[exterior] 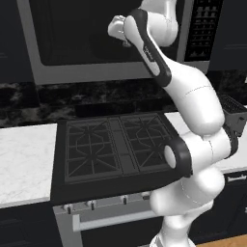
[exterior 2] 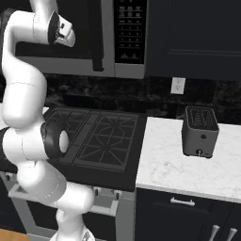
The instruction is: Open the microwave, place the bowl with waffle inside the microwave, then close the microwave door and turn it on.
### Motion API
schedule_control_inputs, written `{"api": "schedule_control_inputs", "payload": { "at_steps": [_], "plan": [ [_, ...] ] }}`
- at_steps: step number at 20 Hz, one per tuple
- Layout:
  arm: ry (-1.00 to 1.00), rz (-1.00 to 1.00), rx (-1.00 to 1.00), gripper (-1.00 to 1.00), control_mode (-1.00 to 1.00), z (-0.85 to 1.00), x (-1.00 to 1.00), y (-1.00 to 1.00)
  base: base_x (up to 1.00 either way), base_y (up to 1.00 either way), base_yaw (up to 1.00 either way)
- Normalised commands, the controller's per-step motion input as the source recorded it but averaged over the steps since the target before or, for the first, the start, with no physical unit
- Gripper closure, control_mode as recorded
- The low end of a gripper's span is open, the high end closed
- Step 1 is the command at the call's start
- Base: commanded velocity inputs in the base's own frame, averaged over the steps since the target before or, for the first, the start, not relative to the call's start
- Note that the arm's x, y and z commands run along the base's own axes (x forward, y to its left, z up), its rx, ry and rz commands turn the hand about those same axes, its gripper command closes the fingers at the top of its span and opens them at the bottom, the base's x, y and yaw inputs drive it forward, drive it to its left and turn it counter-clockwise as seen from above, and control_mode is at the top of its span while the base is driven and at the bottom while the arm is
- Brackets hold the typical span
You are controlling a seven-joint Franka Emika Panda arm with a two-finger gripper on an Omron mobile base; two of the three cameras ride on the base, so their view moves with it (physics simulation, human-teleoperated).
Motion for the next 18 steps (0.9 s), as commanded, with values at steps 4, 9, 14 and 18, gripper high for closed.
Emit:
{"api": "schedule_control_inputs", "payload": {
  "at_steps": [4,9,14,18],
  "plan": [
    [-0.64,0.56,-0.01,1.0,-1.0,-1.0,-0.53,-0.08,0.0,0.0,0.0],
    [-0.55,0.52,0.0,1.0,-1.0,-1.0,-0.87,-0.46,0.0,0.0,0.0],
    [-0.46,0.31,0.01,1.0,-1.0,-0.65,-1.0,-0.71,0.0,0.0,0.0],
    [-0.24,0.09,0.12,1.0,-1.0,0.4,-1.0,-0.68,0.0,0.0,0.0]
  ]
}}
